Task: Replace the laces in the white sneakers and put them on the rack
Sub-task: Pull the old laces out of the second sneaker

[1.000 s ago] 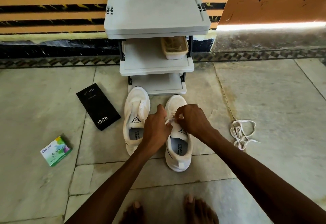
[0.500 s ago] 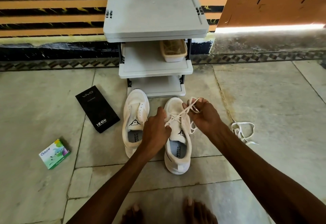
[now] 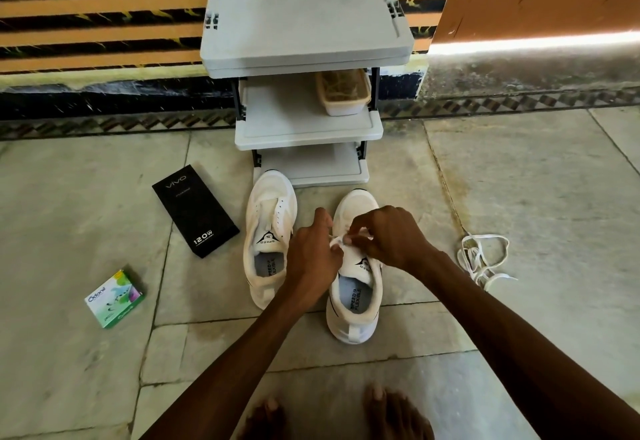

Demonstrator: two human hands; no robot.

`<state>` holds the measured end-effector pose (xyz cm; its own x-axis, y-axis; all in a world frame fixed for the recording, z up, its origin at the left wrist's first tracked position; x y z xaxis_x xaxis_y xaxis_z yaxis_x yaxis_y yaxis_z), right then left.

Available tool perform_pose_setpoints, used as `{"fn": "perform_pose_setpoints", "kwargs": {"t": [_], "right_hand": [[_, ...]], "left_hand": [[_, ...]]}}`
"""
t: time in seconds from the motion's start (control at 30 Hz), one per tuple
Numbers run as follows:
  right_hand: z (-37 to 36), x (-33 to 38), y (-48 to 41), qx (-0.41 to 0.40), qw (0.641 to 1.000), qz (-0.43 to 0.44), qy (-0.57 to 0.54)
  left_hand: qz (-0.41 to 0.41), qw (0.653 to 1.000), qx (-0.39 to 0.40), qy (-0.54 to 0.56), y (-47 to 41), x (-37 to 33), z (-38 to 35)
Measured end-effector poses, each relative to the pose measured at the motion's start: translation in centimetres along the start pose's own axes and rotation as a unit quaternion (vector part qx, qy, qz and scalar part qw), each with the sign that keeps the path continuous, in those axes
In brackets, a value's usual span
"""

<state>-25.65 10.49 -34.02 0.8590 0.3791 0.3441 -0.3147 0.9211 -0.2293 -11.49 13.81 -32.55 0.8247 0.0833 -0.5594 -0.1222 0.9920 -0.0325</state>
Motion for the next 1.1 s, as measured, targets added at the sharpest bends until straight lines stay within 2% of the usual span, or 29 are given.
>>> {"fn": "perform_pose_setpoints", "kwargs": {"t": [0.13,0.23,0.3,0.37,0.43,0.53,0.63,0.67,0.7,0.73,0.77,0.83,0.87,0.93,0.97,1.0,1.03,1.1], "right_hand": [[-0.2,0.1,-0.5,-0.016,1.000,-0.001,-0.013],[-0.1,-1.0,-0.7,-0.090,0.984,-0.088,-0.124],[-0.3,-2.2,-0.3,-0.136,0.951,-0.190,-0.203],[-0.8,-2.7,0.7,-0.117,0.888,-0.306,-0.322],[-1.3,-2.2,1.6,-0.101,0.805,-0.387,-0.438],[-2.0,-1.3,2.5,-0.110,0.672,-0.456,-0.574],[-2.3,-1.7,3.3,-0.120,0.518,-0.511,-0.675],[-2.1,-2.3,3.4,-0.132,0.483,-0.525,-0.688],[-1.8,-3.0,3.5,-0.147,0.469,-0.539,-0.684],[-1.3,-3.7,3.6,-0.158,0.480,-0.550,-0.665],[-0.9,-4.1,3.6,-0.163,0.505,-0.555,-0.640],[0.1,-4.5,3.3,-0.161,0.582,-0.555,-0.572],[0.4,-4.5,3.3,-0.151,0.636,-0.554,-0.515],[0.8,-4.9,3.5,-0.126,0.787,-0.529,-0.292],[1.3,-4.7,3.4,-0.118,0.845,-0.493,-0.168],[1.6,-4.1,3.2,-0.113,0.884,-0.443,-0.102],[1.6,-3.2,3.0,-0.095,0.906,-0.401,-0.100],[1.0,-1.1,3.0,-0.006,0.926,-0.353,-0.132]], "left_hand": [[-0.001,1.000,-0.008,-0.010,0.1,-0.1,0.0],[0.010,1.000,-0.026,0.011,0.5,0.0,0.4],[0.018,0.998,-0.049,0.029,1.0,0.1,0.7],[0.024,0.996,-0.072,0.044,1.3,0.3,0.8],[0.028,0.995,-0.082,0.056,1.4,0.4,0.7],[0.016,0.997,-0.069,0.030,1.2,0.3,0.3],[0.018,0.999,-0.048,-0.002,0.7,0.4,0.0],[0.023,0.999,-0.042,-0.007,0.6,0.6,0.0],[0.024,0.999,-0.036,-0.012,0.5,0.6,-0.1],[0.020,0.999,-0.030,-0.017,0.3,0.7,-0.2],[0.011,0.999,-0.020,-0.023,0.3,0.7,-0.3],[-0.021,0.999,0.014,-0.031,0.0,0.5,-0.8],[-0.037,0.998,0.039,-0.036,0.0,0.3,-1.1],[-0.057,0.993,0.084,-0.060,-0.3,0.2,-1.7],[-0.060,0.991,0.097,-0.071,-0.4,0.2,-1.9],[-0.063,0.989,0.105,-0.080,-0.5,0.1,-2.0],[-0.071,0.988,0.111,-0.085,-0.6,-0.2,-2.1],[-0.088,0.985,0.121,-0.084,-0.7,-0.7,-2.0]]}}
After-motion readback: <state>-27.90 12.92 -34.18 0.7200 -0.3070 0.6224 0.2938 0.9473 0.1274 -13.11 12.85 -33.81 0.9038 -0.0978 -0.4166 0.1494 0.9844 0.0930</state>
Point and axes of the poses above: each hand's wrist, its own y-axis away from the middle knuckle, its own z-axis out of the back of the hand, x = y × z, the point moved 5 cm from there along -y, towards the middle knuckle, and after that the axes turned 14 degrees about -x, right-handed, at the moved point
